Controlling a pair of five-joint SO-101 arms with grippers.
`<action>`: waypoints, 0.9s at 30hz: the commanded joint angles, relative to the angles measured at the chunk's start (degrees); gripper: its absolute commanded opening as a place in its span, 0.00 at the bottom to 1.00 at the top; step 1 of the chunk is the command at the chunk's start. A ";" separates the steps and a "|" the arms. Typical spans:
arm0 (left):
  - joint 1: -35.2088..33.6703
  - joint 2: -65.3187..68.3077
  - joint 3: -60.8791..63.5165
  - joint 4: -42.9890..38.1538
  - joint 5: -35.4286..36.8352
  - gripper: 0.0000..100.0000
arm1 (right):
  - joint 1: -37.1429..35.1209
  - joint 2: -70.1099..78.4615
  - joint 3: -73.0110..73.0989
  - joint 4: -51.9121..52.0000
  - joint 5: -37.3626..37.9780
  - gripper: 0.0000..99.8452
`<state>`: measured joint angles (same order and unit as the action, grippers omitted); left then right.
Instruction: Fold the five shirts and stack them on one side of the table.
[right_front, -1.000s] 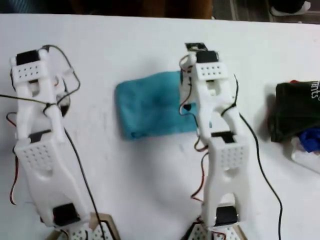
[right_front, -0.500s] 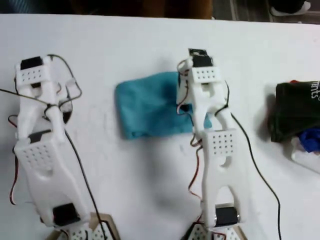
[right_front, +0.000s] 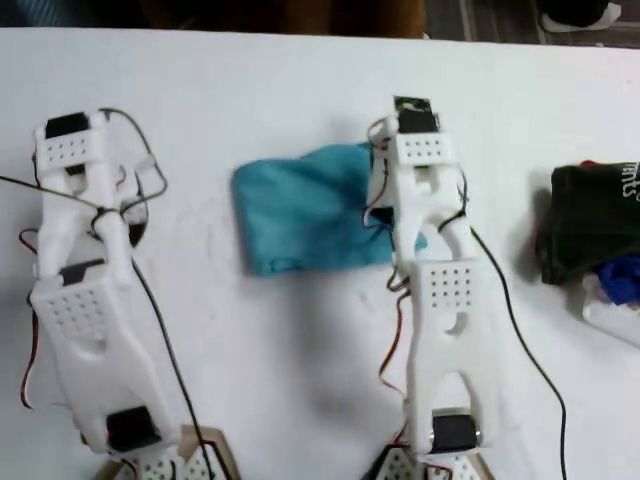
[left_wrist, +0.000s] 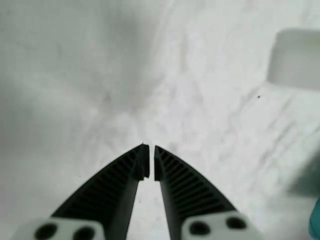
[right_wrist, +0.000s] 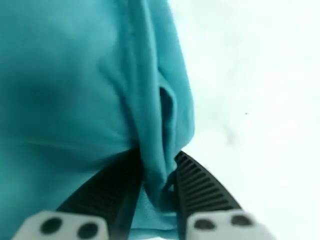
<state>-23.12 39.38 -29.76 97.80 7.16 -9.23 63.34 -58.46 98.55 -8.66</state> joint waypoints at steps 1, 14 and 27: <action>0.44 -1.41 -0.13 -0.35 -0.26 0.05 | -1.01 0.40 -0.26 0.48 -0.09 0.02; 0.35 -1.41 -0.22 -0.18 -0.26 0.05 | -0.84 -4.97 -6.42 2.42 5.89 0.02; 2.73 -1.41 -6.02 1.05 0.00 0.05 | -5.93 -4.35 -5.45 2.51 5.71 0.02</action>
<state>-22.68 39.38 -30.81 97.80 7.16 -13.01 62.55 -63.12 100.13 -3.03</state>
